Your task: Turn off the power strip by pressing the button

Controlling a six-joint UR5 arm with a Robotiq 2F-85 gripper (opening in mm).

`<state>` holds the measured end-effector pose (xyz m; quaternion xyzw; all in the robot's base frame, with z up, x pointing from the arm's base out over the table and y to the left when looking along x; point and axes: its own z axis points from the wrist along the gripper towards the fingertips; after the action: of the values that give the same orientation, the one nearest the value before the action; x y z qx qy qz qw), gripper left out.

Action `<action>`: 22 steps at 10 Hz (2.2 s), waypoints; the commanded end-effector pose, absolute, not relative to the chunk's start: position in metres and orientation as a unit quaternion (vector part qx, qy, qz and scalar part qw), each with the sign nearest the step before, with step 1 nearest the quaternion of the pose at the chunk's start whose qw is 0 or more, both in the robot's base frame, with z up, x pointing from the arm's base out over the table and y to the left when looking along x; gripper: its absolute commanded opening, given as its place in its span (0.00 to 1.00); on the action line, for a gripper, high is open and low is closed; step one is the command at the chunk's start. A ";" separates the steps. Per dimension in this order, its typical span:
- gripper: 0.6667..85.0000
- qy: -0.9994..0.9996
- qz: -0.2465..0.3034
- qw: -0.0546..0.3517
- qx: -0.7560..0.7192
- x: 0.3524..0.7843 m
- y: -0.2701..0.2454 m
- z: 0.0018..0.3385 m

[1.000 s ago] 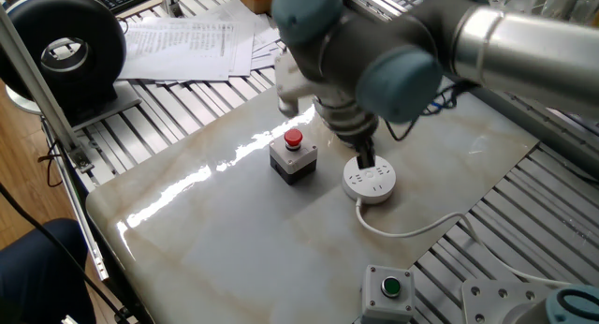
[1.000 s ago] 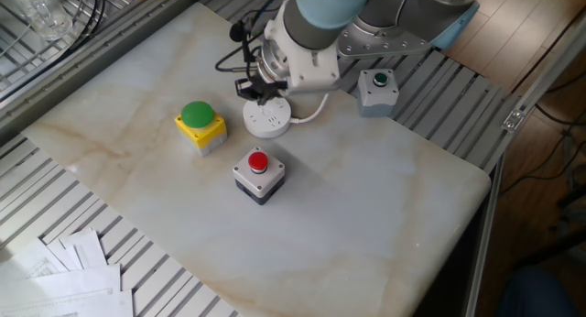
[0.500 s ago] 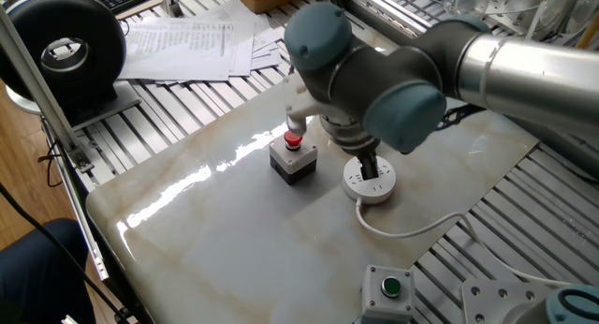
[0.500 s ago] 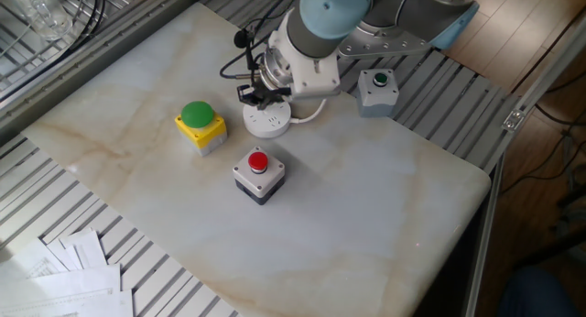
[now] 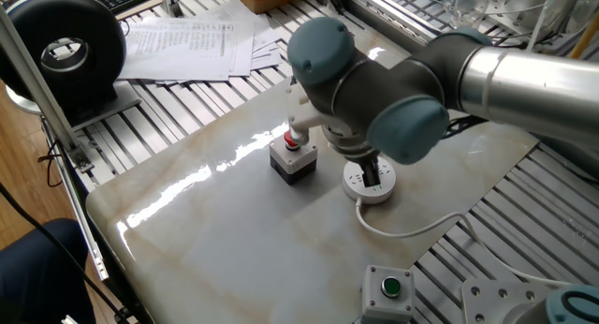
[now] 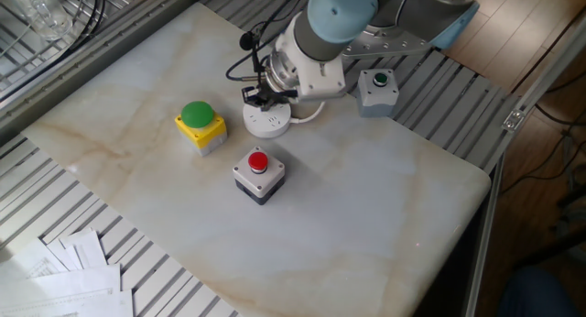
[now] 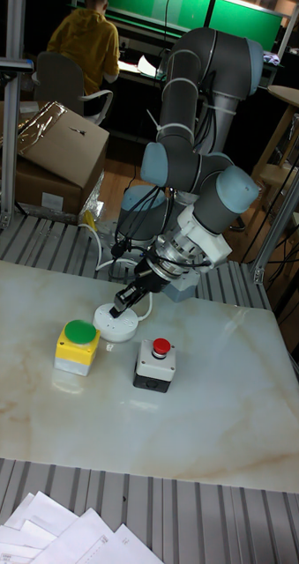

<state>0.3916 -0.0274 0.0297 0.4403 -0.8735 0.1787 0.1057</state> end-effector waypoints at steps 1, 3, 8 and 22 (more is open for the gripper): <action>0.00 -0.876 0.176 0.101 0.437 0.389 -0.024 0.024; 0.00 -0.877 0.177 0.100 0.436 0.389 -0.023 0.022; 0.00 -0.921 0.136 0.076 0.358 0.385 0.013 0.070; 0.00 -0.991 0.041 -0.073 0.102 0.488 0.047 0.195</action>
<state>0.4818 0.0441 0.1867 0.1040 -0.9916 0.0404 -0.0657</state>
